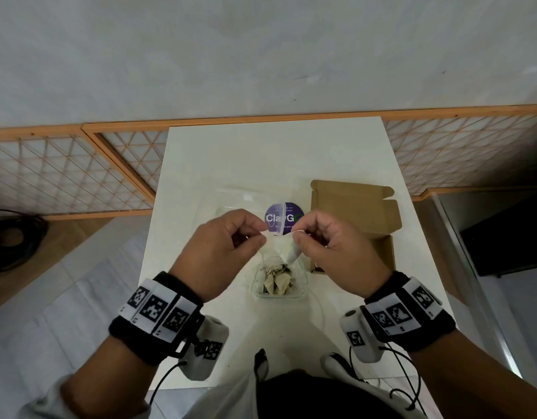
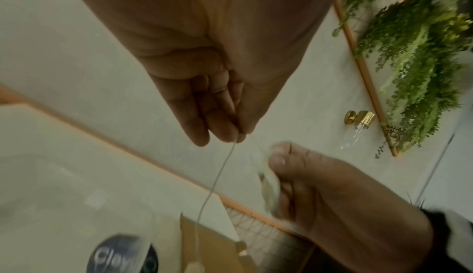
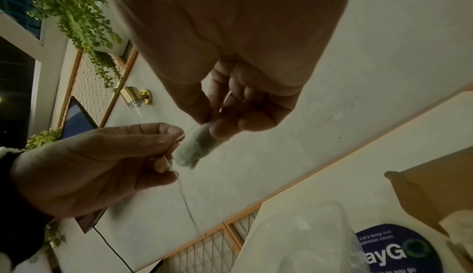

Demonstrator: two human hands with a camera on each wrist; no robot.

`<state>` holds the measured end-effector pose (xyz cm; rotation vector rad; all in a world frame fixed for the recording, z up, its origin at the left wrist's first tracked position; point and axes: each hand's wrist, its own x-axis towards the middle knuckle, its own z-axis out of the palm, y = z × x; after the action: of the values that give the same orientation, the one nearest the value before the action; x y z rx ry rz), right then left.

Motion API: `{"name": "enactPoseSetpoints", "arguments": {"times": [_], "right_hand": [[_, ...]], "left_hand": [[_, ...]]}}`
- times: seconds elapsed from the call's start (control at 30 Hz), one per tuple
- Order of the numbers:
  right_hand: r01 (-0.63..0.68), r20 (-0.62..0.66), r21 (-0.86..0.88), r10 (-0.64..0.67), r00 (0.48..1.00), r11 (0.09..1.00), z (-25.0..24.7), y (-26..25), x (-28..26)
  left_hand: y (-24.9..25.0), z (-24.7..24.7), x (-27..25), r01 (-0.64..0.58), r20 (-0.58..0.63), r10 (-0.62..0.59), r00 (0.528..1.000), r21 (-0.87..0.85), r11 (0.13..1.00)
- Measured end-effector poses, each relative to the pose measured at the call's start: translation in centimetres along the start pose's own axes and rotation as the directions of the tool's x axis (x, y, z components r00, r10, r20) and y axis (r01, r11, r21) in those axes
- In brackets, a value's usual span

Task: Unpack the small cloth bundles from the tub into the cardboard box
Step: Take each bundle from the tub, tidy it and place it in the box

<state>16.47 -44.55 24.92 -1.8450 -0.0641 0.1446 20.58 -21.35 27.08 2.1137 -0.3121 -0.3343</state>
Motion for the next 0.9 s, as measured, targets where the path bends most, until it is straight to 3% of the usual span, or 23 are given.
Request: {"name": "enactPoseSetpoints", "arguments": {"times": [0.17,0.3,0.47,0.57,0.67,0.77,0.9], "right_hand": [[0.006,0.102,0.028,-0.009,0.995,1.0,0.2,-0.2,-0.4],[-0.029,0.211,0.219,-0.019,0.977,0.975,0.7,-1.0,-0.6],[-0.025,0.119,0.356,-0.019,0.993,0.934,0.9,-2.1,-0.3],[-0.005,0.07,0.386,-0.024,0.997,0.923,0.7,-1.9,0.0],[0.002,0.047,0.372,-0.021,0.999,0.928,0.8,-1.5,0.2],[0.022,0.026,0.331,-0.032,0.999,0.943,1.1,-1.5,0.4],[0.047,0.016,0.288,-0.053,0.998,0.957,1.7,-1.3,0.9]], "left_hand": [[2.2,-2.1,0.5,-0.118,-0.056,0.119,0.991,0.024,0.993],[2.6,-1.5,1.5,-0.139,-0.031,0.136,0.99,-0.093,0.986],[1.0,0.2,1.3,-0.02,-0.021,0.017,1.0,-0.148,0.989],[0.2,0.5,0.5,0.004,-0.136,-0.017,0.991,-0.101,0.995],[0.9,0.2,-0.3,0.001,-0.198,-0.064,0.978,-0.301,0.953],[1.9,0.1,-1.0,-0.014,-0.1,-0.034,0.994,-0.442,0.897],[1.1,0.7,-0.5,-0.069,-0.102,0.037,0.994,-0.33,0.942]]}}
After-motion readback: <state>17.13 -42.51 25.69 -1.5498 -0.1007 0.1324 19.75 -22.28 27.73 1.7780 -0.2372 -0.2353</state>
